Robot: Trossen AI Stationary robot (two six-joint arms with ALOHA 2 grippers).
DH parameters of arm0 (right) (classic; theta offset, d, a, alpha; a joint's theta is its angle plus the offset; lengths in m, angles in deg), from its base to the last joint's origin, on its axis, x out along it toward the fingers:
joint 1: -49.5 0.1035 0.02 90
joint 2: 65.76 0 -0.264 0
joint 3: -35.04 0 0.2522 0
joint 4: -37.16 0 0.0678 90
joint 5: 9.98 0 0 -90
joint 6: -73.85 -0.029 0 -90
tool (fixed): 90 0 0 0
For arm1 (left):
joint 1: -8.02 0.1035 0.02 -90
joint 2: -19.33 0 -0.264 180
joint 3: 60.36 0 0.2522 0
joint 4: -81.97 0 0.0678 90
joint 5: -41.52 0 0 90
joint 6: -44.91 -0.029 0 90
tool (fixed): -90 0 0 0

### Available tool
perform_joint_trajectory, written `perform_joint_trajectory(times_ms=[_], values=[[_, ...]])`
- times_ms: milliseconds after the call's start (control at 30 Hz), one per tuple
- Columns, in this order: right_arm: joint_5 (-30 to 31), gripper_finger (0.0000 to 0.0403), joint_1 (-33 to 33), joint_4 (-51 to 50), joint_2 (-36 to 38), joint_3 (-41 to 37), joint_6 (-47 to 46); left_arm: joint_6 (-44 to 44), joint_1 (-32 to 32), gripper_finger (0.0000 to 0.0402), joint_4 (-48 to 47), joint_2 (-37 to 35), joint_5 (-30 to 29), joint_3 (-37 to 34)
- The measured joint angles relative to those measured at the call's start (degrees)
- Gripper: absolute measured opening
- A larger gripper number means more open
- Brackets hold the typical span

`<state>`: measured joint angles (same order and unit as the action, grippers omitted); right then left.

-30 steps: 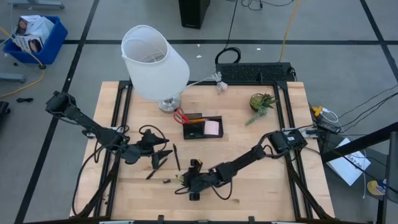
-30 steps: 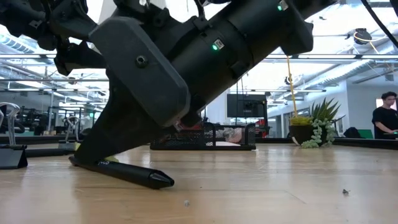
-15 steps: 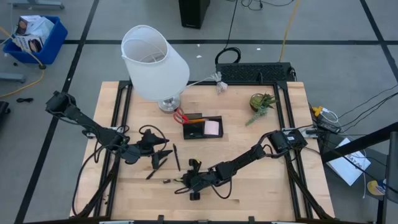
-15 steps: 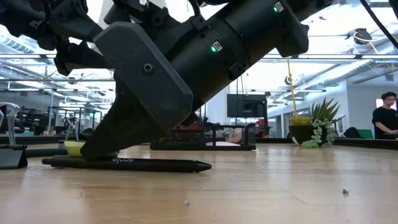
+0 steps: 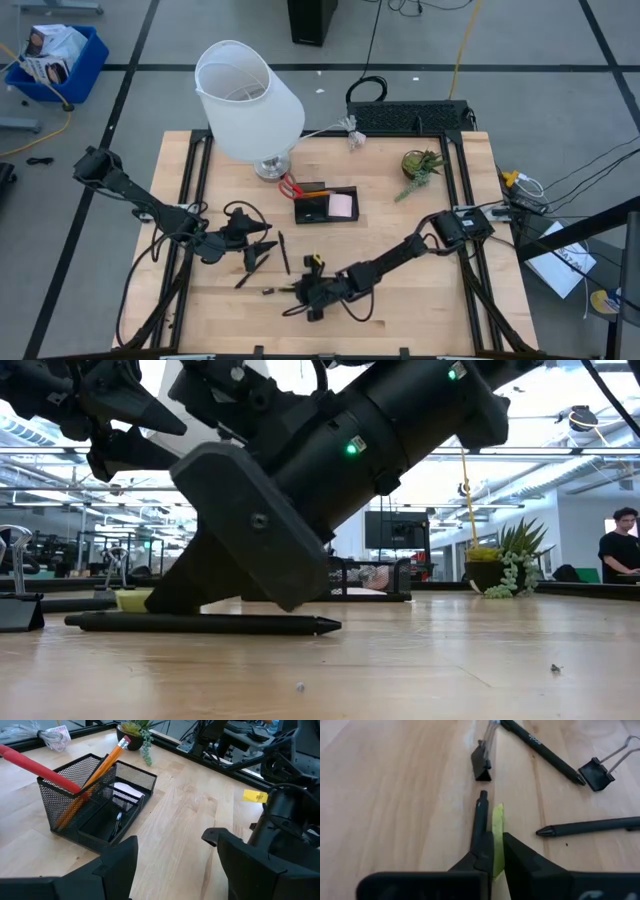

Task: Pick and place office supplies into organizer
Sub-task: Put the yellow eraser into the bottom left compartment of the desk organizer

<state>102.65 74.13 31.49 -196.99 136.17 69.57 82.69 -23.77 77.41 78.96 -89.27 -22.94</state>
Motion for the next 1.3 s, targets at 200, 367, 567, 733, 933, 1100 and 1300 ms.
perform_joint_trajectory(times_ms=[200,367,567,733,933,1100,1300], values=[[1.94,0.0022,0.21,0.48,0.56,0.00,2.16,0.00,0.00,0.0274,-0.12,0.00,0.00,0.00],[5.54,0.0021,0.33,-1.54,0.57,0.00,5.15,-0.02,-0.02,0.0274,-0.14,0.00,0.00,0.00],[13.63,0.0022,-0.17,-7.89,2.95,-0.02,7.16,-0.02,-0.02,0.0274,-0.36,0.00,0.00,0.00],[14.87,0.0020,-1.70,-8.79,5.60,-0.02,8.34,-0.03,-0.02,0.0274,-0.48,0.00,0.00,0.00],[15.30,0.0025,-5.83,-10.58,7.86,0.00,11.50,0.22,-0.02,0.0274,-0.48,-0.02,0.00,0.00],[15.06,0.0019,-10.53,-10.29,8.07,0.00,13.66,0.22,-0.02,0.0274,-0.41,-0.02,0.00,0.00],[16.73,0.0020,-14.56,-14.82,8.07,0.00,12.39,0.22,-0.02,0.0274,-0.45,-0.02,0.29,0.00]])
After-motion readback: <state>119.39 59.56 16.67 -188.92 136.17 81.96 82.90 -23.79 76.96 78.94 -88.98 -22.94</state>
